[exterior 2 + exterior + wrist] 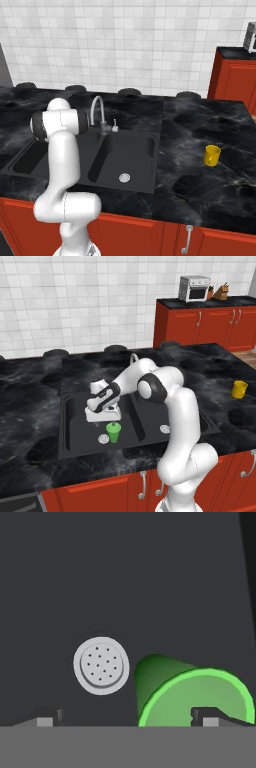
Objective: Move any existing items from the left basin to the right basin for drying. Then move the mug from the counter to the left basin of the sink for washing.
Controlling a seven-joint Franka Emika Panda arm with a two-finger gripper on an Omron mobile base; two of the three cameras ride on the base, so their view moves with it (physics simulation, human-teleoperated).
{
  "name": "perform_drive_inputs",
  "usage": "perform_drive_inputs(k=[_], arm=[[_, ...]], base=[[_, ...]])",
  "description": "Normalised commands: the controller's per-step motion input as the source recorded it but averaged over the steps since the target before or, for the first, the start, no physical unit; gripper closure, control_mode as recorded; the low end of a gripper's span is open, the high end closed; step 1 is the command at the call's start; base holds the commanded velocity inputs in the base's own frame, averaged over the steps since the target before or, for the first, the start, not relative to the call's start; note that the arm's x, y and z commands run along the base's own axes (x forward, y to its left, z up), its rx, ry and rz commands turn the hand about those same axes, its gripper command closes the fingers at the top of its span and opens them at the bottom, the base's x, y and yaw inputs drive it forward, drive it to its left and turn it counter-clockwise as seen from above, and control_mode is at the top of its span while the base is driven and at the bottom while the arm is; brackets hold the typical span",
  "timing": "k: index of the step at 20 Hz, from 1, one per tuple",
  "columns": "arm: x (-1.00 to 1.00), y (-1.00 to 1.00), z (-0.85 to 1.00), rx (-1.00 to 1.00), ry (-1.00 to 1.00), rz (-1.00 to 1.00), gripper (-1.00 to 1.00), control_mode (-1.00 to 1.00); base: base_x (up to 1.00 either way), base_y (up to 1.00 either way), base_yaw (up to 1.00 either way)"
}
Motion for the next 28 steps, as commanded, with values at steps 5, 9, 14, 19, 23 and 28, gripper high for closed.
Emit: perform_drive_inputs(k=[5, 9, 14, 19, 23, 28], arm=[[-0.06, 0.00, -0.13, 0.00, 0.00, -0.04, -1.00, -1.00], [-0.02, 0.00, -0.16, 0.00, 0.00, -0.03, -1.00, -1.00], [-0.01, 0.02, -0.11, 0.00, 0.00, -0.01, -1.00, -1.00], [0.00, 0.02, -0.14, 0.00, 0.00, 0.00, -1.00, -1.00], [0.00, 0.06, -0.23, 0.00, 0.00, 0.00, 1.00, -1.00], [-0.01, 0.08, -0.17, -0.01, 0.01, 0.00, 1.00, -1.00]], base=[[0.00, 0.00, 0.00], [0.00, 0.00, 0.00], [0.00, 0.00, 0.00], [0.00, 0.00, 0.00], [0.00, 0.00, 0.00], [0.00, 0.00, 0.00]])
